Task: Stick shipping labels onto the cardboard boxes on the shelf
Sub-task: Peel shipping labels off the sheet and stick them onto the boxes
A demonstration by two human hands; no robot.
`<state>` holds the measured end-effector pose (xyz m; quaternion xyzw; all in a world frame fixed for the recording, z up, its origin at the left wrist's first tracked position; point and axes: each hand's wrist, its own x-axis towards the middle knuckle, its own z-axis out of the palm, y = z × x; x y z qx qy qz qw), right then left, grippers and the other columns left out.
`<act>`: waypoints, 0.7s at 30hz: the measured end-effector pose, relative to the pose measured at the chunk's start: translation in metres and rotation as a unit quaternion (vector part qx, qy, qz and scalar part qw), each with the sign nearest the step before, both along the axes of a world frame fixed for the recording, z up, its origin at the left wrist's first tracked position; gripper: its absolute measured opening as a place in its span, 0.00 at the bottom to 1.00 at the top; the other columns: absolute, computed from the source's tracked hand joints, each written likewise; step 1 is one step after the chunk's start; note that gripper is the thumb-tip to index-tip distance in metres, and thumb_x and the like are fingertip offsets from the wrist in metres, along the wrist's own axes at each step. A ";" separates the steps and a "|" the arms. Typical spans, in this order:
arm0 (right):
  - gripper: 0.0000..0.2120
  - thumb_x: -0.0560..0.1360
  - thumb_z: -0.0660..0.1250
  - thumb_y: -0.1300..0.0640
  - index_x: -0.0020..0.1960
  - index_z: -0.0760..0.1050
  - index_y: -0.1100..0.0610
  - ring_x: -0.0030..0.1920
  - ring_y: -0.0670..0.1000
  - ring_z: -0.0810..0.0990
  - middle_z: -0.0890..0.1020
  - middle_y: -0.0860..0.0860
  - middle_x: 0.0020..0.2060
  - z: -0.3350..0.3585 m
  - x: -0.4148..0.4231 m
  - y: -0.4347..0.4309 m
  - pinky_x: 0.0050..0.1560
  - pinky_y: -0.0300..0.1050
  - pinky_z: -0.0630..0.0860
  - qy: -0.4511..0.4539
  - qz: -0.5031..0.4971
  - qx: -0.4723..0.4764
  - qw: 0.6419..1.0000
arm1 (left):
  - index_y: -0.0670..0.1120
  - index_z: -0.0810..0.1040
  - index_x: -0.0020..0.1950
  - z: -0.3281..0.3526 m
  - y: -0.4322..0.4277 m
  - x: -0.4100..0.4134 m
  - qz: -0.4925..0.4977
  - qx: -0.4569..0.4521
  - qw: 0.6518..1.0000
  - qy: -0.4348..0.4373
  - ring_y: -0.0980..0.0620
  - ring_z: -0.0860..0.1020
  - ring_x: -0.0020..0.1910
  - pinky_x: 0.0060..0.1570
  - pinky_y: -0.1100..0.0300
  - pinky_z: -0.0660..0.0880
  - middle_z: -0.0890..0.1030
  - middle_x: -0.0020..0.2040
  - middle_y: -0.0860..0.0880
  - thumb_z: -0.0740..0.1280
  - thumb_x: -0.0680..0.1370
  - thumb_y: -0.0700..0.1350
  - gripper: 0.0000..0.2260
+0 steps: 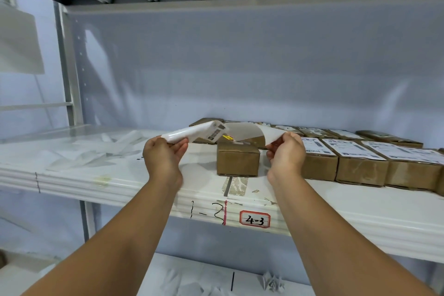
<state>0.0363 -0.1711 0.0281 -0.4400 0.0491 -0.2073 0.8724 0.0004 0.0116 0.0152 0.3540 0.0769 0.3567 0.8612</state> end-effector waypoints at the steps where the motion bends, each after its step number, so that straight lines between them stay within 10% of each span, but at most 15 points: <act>1: 0.11 0.81 0.51 0.62 0.45 0.70 0.54 0.27 0.46 0.71 0.75 0.50 0.33 0.000 0.000 0.000 0.29 0.38 0.64 -0.003 0.005 0.010 1.000 | 0.40 0.69 0.55 0.000 0.002 0.001 0.010 -0.022 1.000 -0.009 0.53 0.82 0.29 0.31 0.64 0.78 0.76 0.45 0.41 0.49 0.78 0.35 0.11; 7: 0.09 0.81 0.53 0.61 0.57 0.71 0.55 0.28 0.48 0.74 0.79 0.52 0.41 0.001 -0.006 -0.001 0.31 0.39 0.68 -0.003 0.085 0.095 0.992 | 0.34 0.64 0.68 -0.003 0.005 0.005 0.000 -0.058 0.998 -0.013 0.51 0.82 0.40 0.36 0.65 0.79 0.74 0.60 0.38 0.46 0.79 0.38 0.19; 13: 0.10 0.82 0.53 0.59 0.46 0.71 0.52 0.23 0.45 0.76 0.79 0.54 0.48 0.003 -0.012 0.005 0.28 0.37 0.71 -0.053 0.007 -0.131 0.990 | 0.43 0.66 0.61 0.001 -0.001 0.002 -0.005 0.006 1.000 0.029 0.47 0.81 0.44 0.44 0.61 0.78 0.73 0.56 0.40 0.47 0.80 0.36 0.14; 21: 0.08 0.82 0.53 0.54 0.54 0.71 0.52 0.36 0.47 0.83 0.77 0.40 0.58 0.008 -0.043 0.060 0.39 0.43 0.78 -0.283 -0.058 -0.490 0.822 | 0.38 0.68 0.63 0.001 -0.004 0.005 -0.057 -0.014 0.997 0.057 0.50 0.79 0.38 0.38 0.65 0.78 0.76 0.57 0.32 0.50 0.81 0.35 0.13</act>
